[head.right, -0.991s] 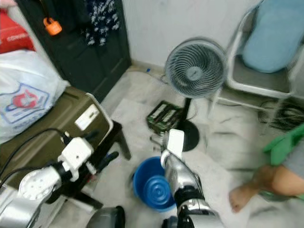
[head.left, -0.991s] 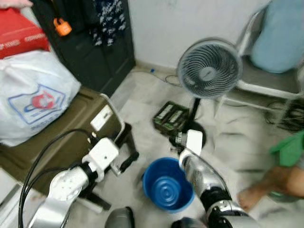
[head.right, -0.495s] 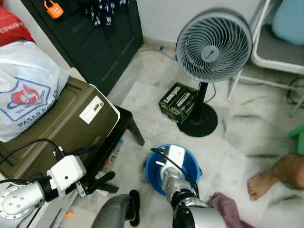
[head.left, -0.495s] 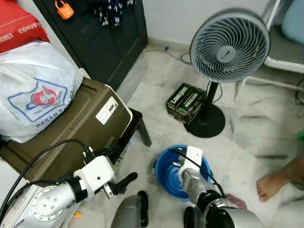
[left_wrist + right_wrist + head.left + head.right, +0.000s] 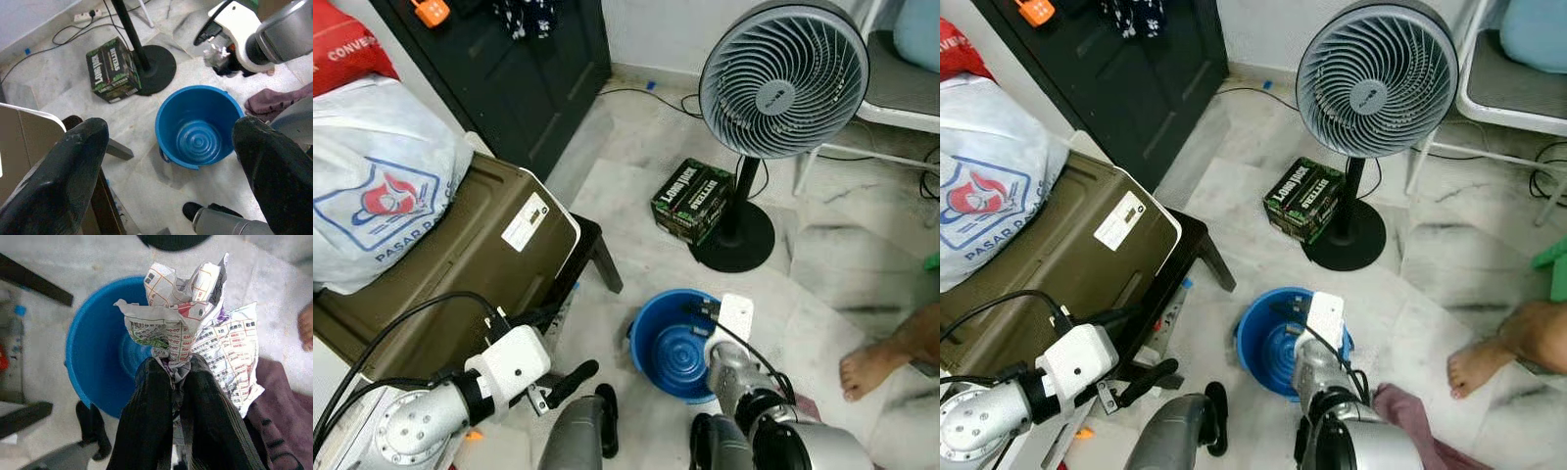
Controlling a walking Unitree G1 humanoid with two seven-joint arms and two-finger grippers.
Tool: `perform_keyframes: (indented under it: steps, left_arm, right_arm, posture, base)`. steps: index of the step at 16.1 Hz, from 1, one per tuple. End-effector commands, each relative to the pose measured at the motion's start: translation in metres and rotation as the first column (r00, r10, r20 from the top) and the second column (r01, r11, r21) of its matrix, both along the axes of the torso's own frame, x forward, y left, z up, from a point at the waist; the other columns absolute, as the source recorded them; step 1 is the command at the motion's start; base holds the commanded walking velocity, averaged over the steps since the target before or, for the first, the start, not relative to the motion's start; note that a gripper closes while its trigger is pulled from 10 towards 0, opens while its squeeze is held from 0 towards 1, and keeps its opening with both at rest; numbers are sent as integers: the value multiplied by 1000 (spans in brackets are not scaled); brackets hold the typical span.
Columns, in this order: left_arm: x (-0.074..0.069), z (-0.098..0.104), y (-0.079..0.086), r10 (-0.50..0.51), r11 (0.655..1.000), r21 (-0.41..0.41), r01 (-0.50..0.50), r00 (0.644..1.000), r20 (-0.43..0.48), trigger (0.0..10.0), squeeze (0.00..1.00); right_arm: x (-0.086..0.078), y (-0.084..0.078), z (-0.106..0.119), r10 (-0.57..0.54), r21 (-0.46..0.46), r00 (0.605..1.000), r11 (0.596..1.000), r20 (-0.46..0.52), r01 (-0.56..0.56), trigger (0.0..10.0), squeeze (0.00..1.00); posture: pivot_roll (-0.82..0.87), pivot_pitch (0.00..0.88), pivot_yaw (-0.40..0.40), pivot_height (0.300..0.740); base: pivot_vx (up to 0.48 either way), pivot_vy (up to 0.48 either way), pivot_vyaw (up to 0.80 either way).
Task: Clean up the room
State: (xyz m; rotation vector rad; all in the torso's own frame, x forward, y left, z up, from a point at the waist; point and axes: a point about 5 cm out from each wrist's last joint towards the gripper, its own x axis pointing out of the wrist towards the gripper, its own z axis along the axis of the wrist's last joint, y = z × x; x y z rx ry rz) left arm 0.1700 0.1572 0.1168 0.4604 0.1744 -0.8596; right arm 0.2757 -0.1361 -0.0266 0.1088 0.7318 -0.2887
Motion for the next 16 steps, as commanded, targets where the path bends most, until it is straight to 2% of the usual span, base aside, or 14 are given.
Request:
perform_keyframes:
  steps: [1, 3, 9, 10, 11, 12, 16]
  left_arm:
    - [-2, 0, 3, 12, 1000, 22, -12, 1000, -2, 10000, 0]
    - [-1, -1, 3, 21, 999, 25, -21, 1000, 3, 10000, 0]
    - [0, -2, 1, 26, 999, 26, -26, 1000, 13, 10000, 0]
    - [1, -2, 1, 27, 999, 25, -27, 1000, 15, 10000, 0]
    - [1, -2, 1, 27, 999, 25, -28, 999, 18, 10000, 0]
    - [1, -2, 0, 26, 999, 25, -27, 1000, 17, 10000, 0]
    - [2, -1, -2, 25, 999, 25, -25, 999, 26, 10000, 0]
  right_arm:
    - [-4, 10, -4, 18, 29, 1000, 999, -10, -17, 10000, 0]
    - [2, 13, 2, 37, 44, 999, 998, 35, -38, 10000, 0]
    - [6, 15, 6, 34, 79, 996, 996, 78, -40, 10000, 0]
    - [9, 18, 9, 31, 112, 994, 993, 107, -43, 10000, 0]
    - [10, 20, 10, 35, 122, 992, 991, 119, -50, 10000, 914]
    - [11, 21, 11, 38, 134, 992, 990, 124, -54, 10000, 1000]
    - [14, 25, 14, 42, 169, 987, 983, 153, -68, 10000, 1000]
  posture:
    - [288, 281, 149, 740]
    - [288, 279, 147, 740]
    - [284, 280, 144, 740]
    - [284, 280, 144, 740]
    - [284, 280, 143, 740]
    - [284, 281, 144, 740]
    - [283, 280, 144, 740]
  base:
    - [0, 0, 0]
    - [0, 0, 0]
    - [0, 0, 0]
    - [0, 0, 0]
    - [0, 0, 0]
    - [0, 0, 0]
    - [0, 0, 0]
